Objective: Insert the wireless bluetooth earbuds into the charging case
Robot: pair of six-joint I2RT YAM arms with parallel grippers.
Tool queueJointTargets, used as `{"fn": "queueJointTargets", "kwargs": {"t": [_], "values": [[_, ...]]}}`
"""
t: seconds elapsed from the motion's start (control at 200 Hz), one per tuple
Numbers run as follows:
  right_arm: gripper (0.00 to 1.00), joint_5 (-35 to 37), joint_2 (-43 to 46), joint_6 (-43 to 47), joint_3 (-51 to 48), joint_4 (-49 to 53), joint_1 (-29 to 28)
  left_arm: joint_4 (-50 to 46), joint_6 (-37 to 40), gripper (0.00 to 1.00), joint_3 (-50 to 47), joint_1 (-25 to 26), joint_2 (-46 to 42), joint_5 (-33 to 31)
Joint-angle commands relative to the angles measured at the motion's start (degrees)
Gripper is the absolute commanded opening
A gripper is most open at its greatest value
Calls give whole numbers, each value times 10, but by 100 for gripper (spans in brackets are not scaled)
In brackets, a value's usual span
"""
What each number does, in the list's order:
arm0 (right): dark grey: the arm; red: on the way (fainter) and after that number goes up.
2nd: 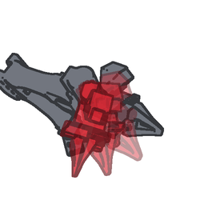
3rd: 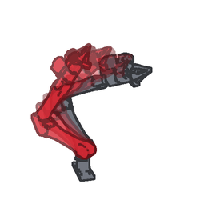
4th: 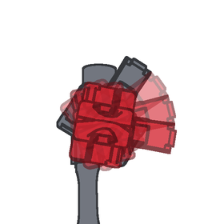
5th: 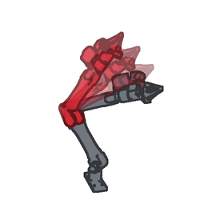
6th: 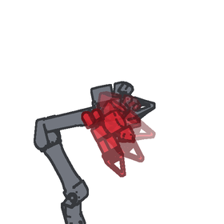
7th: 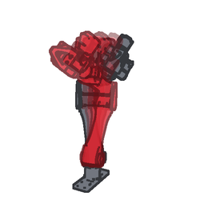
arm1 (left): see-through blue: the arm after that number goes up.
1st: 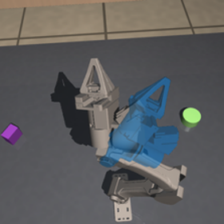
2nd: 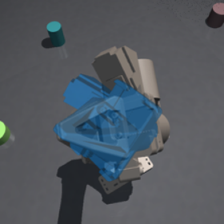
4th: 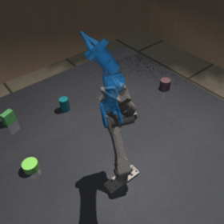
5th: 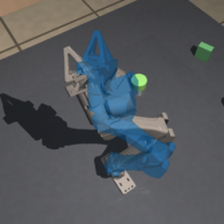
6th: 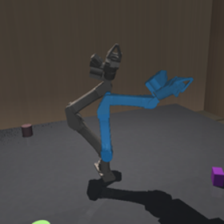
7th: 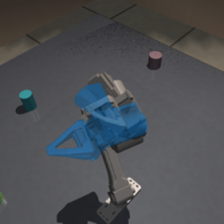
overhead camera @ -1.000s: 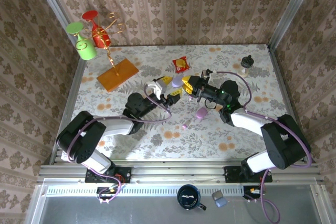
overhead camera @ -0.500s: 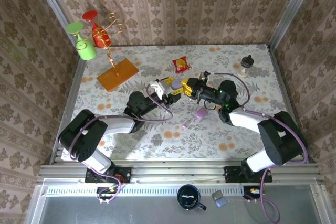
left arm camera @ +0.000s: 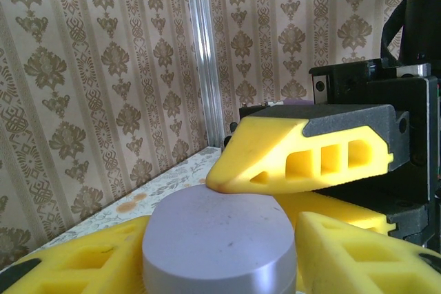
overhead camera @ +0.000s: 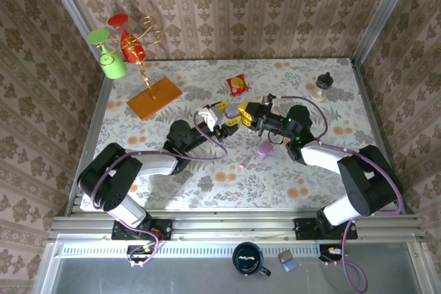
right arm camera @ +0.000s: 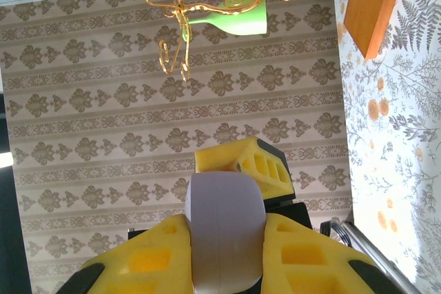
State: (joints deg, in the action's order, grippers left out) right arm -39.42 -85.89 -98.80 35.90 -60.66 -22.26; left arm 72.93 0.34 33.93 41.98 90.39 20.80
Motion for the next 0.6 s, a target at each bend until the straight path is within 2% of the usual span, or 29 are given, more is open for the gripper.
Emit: {"fn": "queueJointTargets", "kwargs": {"t": [0.0, 0.19, 0.595], "values": [[0, -8, 11, 5, 14, -25, 4, 18, 14, 55, -3, 3, 11, 9], [0, -7, 22, 20, 9, -5, 5, 17, 8, 57, -6, 4, 10, -5], [0, -8, 17, 15, 5, -16, 7, 18, 3, 54, -9, 3, 18, -9]]}}
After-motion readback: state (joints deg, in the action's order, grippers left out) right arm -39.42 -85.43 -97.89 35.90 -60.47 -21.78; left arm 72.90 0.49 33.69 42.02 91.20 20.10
